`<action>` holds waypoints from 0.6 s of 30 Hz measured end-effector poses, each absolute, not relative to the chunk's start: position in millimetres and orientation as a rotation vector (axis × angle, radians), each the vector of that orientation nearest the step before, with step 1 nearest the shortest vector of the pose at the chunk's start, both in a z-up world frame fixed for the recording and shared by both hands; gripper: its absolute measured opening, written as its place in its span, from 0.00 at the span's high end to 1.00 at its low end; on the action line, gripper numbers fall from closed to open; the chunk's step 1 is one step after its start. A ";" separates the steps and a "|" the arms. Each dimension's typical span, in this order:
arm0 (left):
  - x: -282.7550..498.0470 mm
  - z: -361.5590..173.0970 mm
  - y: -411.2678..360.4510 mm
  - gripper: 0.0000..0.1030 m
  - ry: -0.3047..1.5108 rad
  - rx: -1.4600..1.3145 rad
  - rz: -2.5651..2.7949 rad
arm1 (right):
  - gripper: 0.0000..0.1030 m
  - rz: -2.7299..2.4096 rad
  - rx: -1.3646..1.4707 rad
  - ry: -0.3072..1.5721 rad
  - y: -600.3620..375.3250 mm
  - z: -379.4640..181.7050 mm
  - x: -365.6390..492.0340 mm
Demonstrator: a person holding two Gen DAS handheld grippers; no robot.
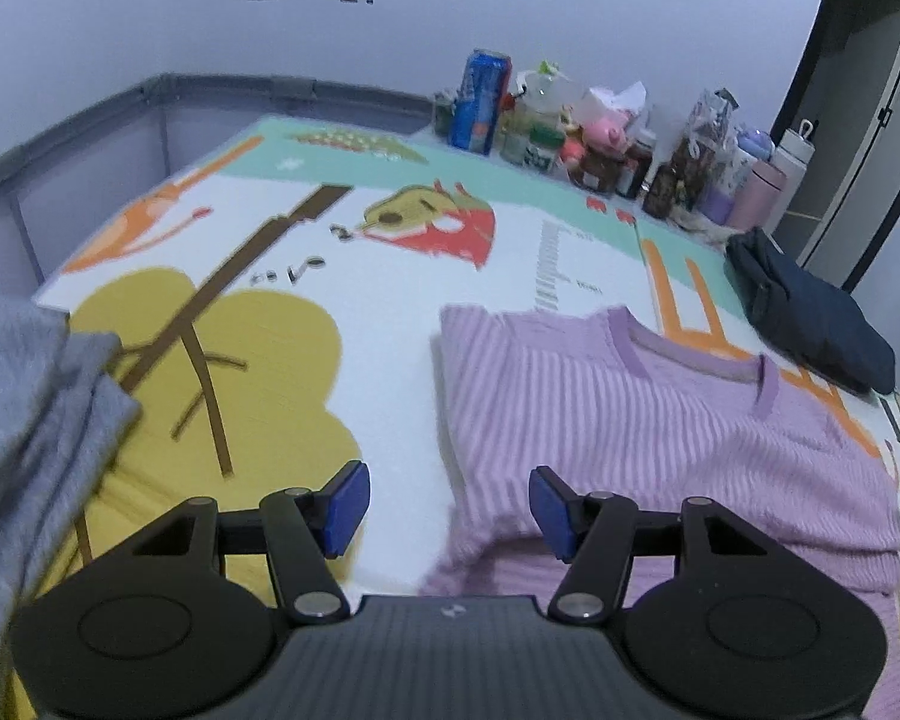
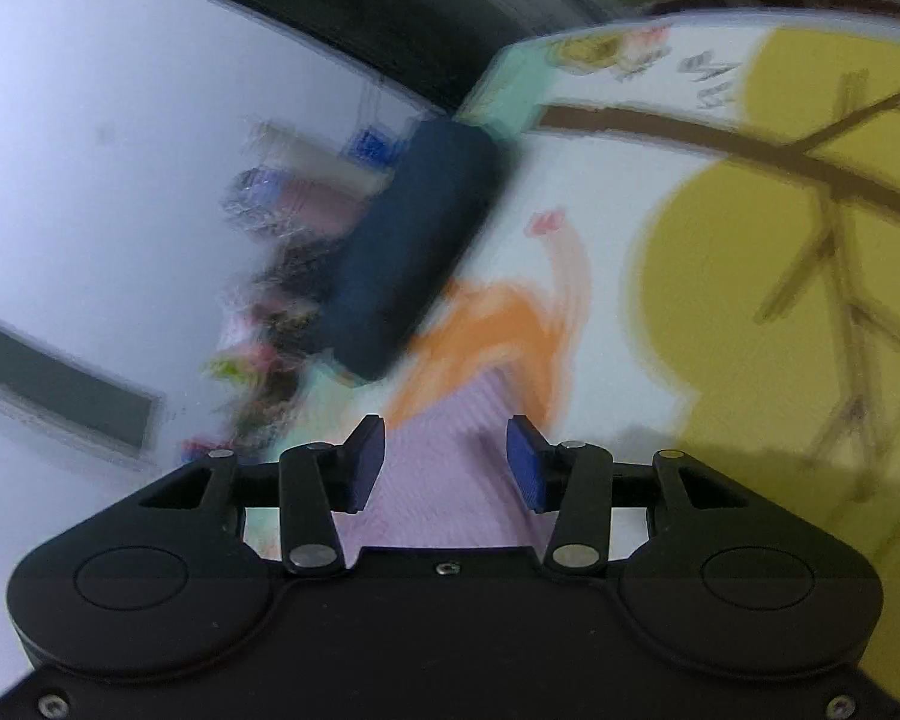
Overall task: Fold clothes
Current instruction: 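Open the right gripper and release the sleeve, then withdraw the open right gripper above the folded shirt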
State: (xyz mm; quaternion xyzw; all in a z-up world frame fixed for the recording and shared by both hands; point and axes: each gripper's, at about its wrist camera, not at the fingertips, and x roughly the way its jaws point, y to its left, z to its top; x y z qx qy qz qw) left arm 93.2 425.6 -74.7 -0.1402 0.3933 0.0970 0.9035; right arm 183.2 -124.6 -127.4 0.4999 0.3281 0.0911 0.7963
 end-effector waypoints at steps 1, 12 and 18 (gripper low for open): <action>98.1 -76.3 427.1 0.40 0.820 -0.289 0.204 | 0.53 0.271 1.096 0.734 -113.0 -128.6 190.0; 99.1 -114.9 414.2 0.40 0.994 -0.240 0.167 | 0.50 0.505 1.008 1.086 30.7 -168.3 238.9; 75.0 -112.2 401.0 0.43 0.975 -0.121 0.122 | 0.50 0.520 0.929 1.154 59.4 -169.9 231.2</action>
